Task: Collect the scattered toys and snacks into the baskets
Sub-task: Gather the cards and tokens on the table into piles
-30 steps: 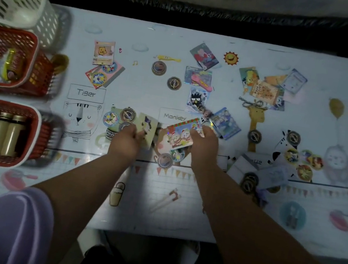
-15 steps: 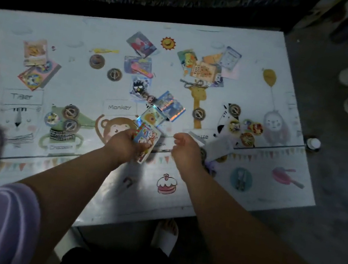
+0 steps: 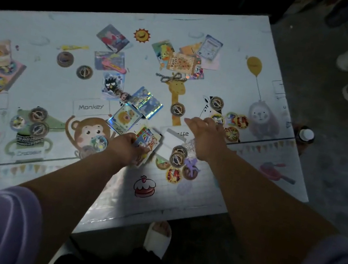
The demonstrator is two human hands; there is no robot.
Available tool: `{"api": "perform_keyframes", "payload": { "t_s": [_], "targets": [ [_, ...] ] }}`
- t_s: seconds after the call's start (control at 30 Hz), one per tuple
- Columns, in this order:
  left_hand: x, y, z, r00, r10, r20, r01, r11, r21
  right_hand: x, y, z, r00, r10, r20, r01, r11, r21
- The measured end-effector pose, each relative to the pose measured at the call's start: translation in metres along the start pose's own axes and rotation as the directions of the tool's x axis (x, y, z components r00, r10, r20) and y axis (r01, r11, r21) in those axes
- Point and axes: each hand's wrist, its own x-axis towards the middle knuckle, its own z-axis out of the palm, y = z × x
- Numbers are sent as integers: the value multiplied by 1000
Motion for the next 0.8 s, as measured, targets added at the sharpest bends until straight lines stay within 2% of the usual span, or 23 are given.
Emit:
{"api": "perform_keyframes", "payload": {
  "t_s": [0.27, 0.33, 0.4, 0.53, 0.63, 0.8],
  "targets": [
    [3, 1, 11, 996, -20, -88, 20, 1000, 3, 13, 4, 1, 989, -27, 148, 50, 987, -151],
    [2, 4, 14, 994, -25, -102, 24, 1000, -6, 10, 6, 5, 991, -48, 129, 65, 989, -131],
    [4, 10, 19, 997, 10, -82, -10, 1000, -7, 5, 8, 11, 998, -49, 49, 54, 994, -98],
    [6, 31, 37, 992, 124, -17, -124, 992, 24, -8, 9, 19, 999, 5, -36, -1, 993, 121],
    [8, 44, 50, 991, 128, 31, -132, 971, 199, -16, 9, 27, 993, 113, -45, -92, 937, 336],
    [15, 39, 49, 981, 192, -14, -179, 936, 303, -22, 14, 26, 973, 223, -55, -161, 833, 530]
  ]
}}
